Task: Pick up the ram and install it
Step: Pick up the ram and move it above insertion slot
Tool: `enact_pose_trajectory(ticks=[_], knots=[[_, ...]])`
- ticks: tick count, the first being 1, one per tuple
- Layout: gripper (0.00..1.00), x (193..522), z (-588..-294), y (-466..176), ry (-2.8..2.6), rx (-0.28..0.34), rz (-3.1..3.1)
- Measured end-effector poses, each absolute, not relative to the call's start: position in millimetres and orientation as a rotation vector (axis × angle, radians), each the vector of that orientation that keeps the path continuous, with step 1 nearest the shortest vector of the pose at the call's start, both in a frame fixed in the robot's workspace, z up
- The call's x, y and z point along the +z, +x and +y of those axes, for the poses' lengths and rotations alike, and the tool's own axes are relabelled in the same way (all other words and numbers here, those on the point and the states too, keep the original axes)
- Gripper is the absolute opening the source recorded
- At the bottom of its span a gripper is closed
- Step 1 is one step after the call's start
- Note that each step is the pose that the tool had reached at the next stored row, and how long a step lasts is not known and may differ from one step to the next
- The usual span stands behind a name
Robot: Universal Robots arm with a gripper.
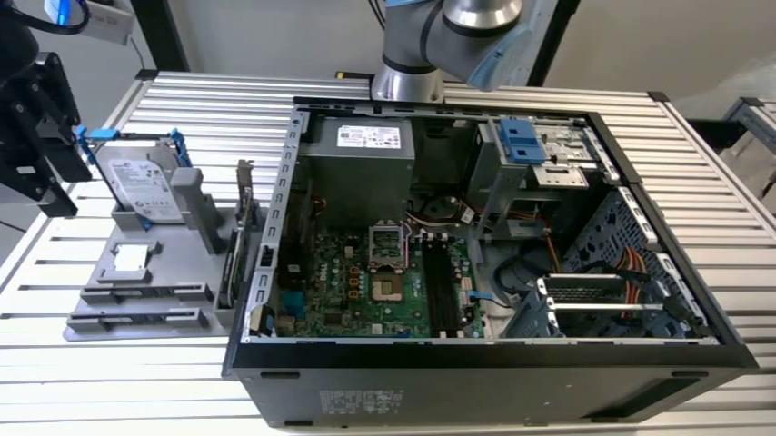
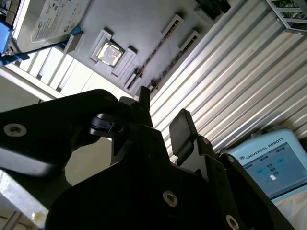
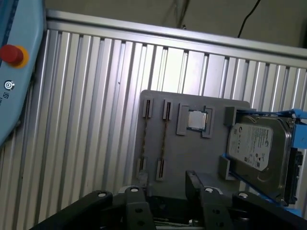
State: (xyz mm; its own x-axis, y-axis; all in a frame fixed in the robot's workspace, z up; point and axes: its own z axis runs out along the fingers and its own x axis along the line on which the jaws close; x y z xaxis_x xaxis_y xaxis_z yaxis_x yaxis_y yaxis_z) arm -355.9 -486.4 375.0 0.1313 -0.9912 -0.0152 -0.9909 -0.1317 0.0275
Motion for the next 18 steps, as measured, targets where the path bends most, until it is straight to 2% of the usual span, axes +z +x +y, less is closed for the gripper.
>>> enact_pose_trajectory(ticks=[18], knots=[[1.0, 369.1, -486.4, -355.9, 2.355, -0.046, -2.062]])
